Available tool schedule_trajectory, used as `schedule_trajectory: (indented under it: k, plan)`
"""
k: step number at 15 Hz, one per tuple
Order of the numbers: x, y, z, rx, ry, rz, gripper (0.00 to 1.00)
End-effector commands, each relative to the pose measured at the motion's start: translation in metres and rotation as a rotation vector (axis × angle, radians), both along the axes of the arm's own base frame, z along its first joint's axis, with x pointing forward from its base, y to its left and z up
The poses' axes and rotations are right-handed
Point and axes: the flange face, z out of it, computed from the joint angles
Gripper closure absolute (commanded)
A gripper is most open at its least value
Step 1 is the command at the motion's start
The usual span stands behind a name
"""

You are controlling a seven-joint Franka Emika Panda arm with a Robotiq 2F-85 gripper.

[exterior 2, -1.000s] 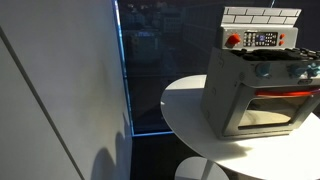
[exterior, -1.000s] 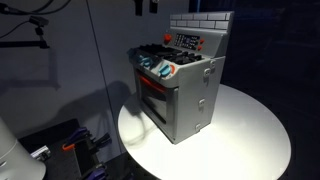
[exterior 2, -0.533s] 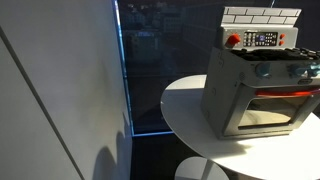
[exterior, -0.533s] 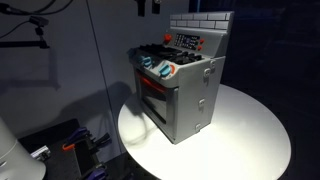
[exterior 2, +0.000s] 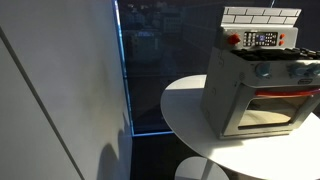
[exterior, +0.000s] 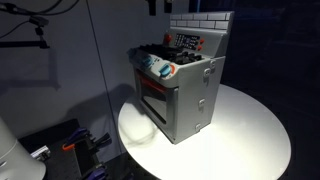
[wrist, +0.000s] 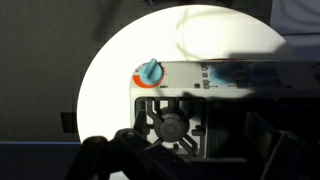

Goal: Press the orange button on the cooker

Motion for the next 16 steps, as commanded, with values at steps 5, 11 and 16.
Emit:
schedule_trajectory:
  k: [5, 11, 16]
  plan:
    - [0.025, -0.018, -0.002, 0.001, -0.128, -0.095, 0.0]
    - [0.035, -0.032, -0.011, 0.004, -0.222, -0.193, 0.0]
    - [0.041, -0.041, -0.028, -0.004, -0.254, -0.264, 0.0]
